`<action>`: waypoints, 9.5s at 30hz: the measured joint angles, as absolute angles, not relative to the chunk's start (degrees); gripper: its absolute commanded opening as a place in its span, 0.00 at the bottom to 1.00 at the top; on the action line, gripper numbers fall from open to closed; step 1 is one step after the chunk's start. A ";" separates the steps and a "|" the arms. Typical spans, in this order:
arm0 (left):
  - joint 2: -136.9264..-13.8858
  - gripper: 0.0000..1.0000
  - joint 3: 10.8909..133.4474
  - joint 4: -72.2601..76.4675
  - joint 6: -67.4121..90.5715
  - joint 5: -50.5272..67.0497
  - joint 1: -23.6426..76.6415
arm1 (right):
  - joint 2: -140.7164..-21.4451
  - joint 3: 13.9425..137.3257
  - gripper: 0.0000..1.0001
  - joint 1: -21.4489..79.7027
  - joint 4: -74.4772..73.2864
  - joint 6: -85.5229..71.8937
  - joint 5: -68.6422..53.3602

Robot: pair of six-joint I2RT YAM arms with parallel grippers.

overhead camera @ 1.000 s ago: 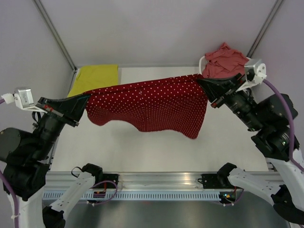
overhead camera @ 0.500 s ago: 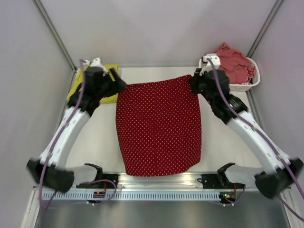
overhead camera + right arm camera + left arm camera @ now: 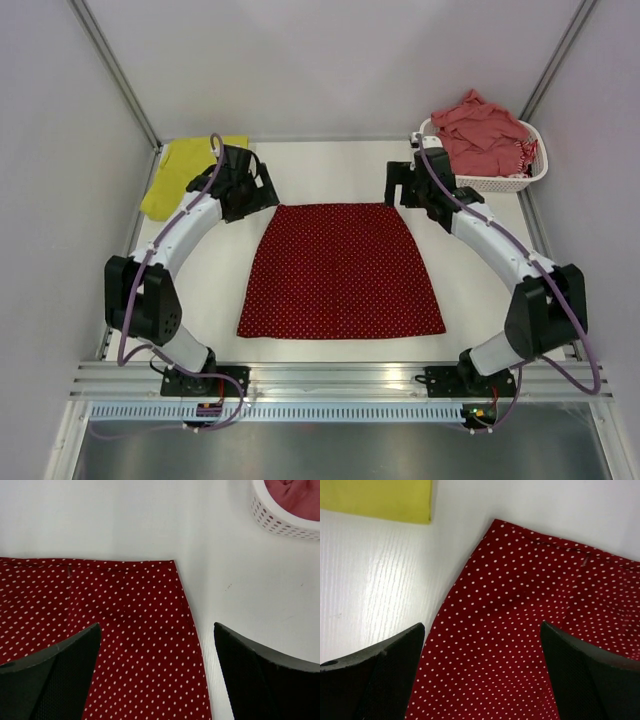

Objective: Fold and stack the mixed laundry pile
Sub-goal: Flatten out the skirt at the center of the board, then fold the skirt at the center of the board.

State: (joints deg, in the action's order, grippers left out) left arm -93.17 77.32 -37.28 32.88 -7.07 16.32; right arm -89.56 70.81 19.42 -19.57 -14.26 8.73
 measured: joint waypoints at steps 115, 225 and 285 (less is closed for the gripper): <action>-64.18 0.02 38.81 -45.32 55.99 -17.15 16.23 | -73.41 48.99 0.00 88.92 -29.19 -24.84 10.33; -94.67 1.00 58.08 -33.47 51.35 -4.82 35.07 | -92.82 57.32 0.98 27.53 -19.77 -16.23 -2.24; -78.13 0.02 53.95 -32.32 35.88 -9.13 31.64 | -90.80 52.12 0.46 44.18 -8.23 -21.41 -4.29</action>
State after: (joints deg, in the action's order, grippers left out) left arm -78.13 53.95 -32.32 35.88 -9.13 31.64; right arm -90.80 52.12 44.18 -8.23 -21.41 -4.29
